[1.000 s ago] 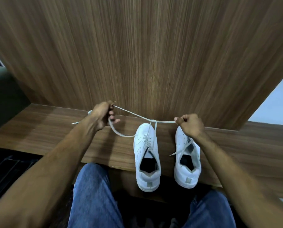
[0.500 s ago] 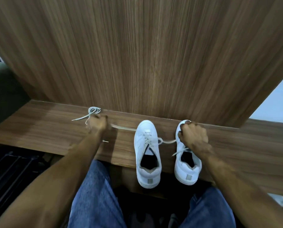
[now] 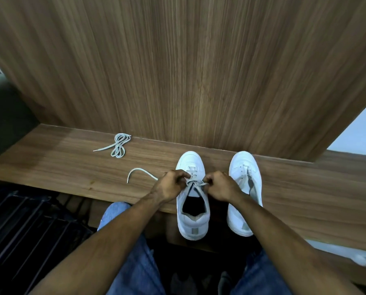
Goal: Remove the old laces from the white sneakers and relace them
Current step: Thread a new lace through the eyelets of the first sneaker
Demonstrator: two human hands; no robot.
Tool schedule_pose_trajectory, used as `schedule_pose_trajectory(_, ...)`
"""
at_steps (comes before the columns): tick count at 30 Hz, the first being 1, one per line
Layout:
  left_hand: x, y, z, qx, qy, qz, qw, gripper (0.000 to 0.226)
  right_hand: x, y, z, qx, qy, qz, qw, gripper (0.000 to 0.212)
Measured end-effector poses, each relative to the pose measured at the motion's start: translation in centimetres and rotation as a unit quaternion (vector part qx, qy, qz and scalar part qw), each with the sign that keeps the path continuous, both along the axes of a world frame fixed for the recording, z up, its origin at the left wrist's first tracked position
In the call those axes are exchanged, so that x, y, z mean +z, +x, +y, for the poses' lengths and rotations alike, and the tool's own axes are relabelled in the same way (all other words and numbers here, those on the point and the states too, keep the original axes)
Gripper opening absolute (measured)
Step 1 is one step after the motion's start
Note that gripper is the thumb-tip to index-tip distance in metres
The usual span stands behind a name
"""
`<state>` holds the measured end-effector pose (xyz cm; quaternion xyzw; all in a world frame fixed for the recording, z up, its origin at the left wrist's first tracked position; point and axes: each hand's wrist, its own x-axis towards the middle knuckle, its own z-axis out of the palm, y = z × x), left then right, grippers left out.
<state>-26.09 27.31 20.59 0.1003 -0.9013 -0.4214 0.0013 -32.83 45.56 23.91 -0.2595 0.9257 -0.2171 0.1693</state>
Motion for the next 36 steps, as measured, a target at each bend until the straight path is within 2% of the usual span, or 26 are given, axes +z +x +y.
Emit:
schedule_pose_trajectory(3,0.4,0.1,-0.1,0.013,-0.015,0.007,1.0,0.023,0.5,-0.2,0.1,-0.031,-0.059,-0.016,0.998,0.018)
schedule_pose_trajectory(5,0.9,0.1,-0.2,0.056,0.003,0.03,0.998,0.023,1.0,-0.4,0.4,-0.045,-0.066,-0.006,0.997,0.023)
schedule_pose_trajectory(8,1.3,0.3,-1.7,0.16,0.039,0.06,0.984,0.021,2.0,-0.7,1.8,-0.042,-0.029,0.031,0.998,0.024)
schedule_pose_trajectory(10,1.5,1.0,-3.6,0.203,0.018,0.036,0.978,0.016,2.4,-0.8,2.8,-0.007,0.008,0.063,0.998,0.023)
schedule_pose_trajectory(13,1.4,2.2,-5.7,0.164,-0.076,-0.056,0.982,0.017,2.4,-0.6,3.0,0.066,0.085,0.115,0.988,0.02)
schedule_pose_trajectory(15,1.0,2.3,-5.6,0.129,-0.092,-0.078,0.984,0.014,2.1,-0.2,2.6,0.084,0.114,0.148,0.979,0.021)
schedule_pose_trajectory(18,0.7,2.6,-4.9,0.082,-0.061,-0.054,0.993,0.014,1.9,0.4,2.1,0.075,0.123,0.153,0.978,0.02)
schedule_pose_trajectory(20,0.8,2.5,-5.2,0.061,-0.114,-0.077,0.989,0.017,1.8,0.5,2.2,0.071,0.13,0.151,0.977,0.017)
schedule_pose_trajectory(22,1.1,2.5,-5.7,0.077,-0.181,-0.138,0.971,0.015,1.7,0.2,2.6,0.051,0.123,0.145,0.98,0.015)
schedule_pose_trajectory(23,1.6,2.4,-5.8,0.096,-0.182,-0.158,0.966,0.014,1.5,-0.2,2.8,0.029,0.11,0.13,0.985,0.014)
schedule_pose_trajectory(24,2.0,2.2,-5.7,0.122,-0.154,-0.164,0.967,0.013,1.4,-0.5,3.0,0.007,0.088,0.101,0.991,0.013)
schedule_pose_trajectory(25,2.7,2.0,-5.5,0.152,-0.083,-0.143,0.974,0.016,1.2,-1.0,3.2,-0.009,0.052,0.053,0.997,0.014)
schedule_pose_trajectory(26,3.4,1.6,-5.0,0.191,0.041,-0.115,0.974,0.02,1.4,-1.2,3.3,-0.017,0.001,-0.002,1.0,0.016)
schedule_pose_trajectory(27,4.3,1.2,-4.4,0.222,0.191,-0.107,0.95,0.024,1.6,-1.4,3.3,-0.021,-0.057,-0.055,0.997,0.019)
schedule_pose_trajectory(28,5.1,0.6,-3.7,0.235,0.333,-0.11,0.906,0.028,2.0,-1.4,3.1,-0.022,-0.111,-0.101,0.988,0.02)
schedule_pose_trajectory(29,5.9,0.1,-3.2,0.234,0.43,-0.118,0.864,0.031,2.4,-1.4,2.8,-0.023,-0.153,-0.133,0.979,0.019)
schedule_pose_trajectory(31,6.8,-1.3,-2.0,0.236,0.528,-0.112,0.808,0.033,3.3,-1.0,1.9,-0.035,-0.221,-0.174,0.959,0.018)
schedule_pose_trajectory(33,7.6,-2.5,-0.6,0.266,0.604,-0.066,0.748,0.031,3.7,-0.7,0.8,-0.078,-0.306,-0.203,0.927,0.024)
schedule_pose_trajectory(36,8.1,-3.5,2.1,0.282,0.671,-0.019,0.686,0.024,4.3,-0.1,-0.6,-0.167,-0.443,-0.29,0.831,0.028)
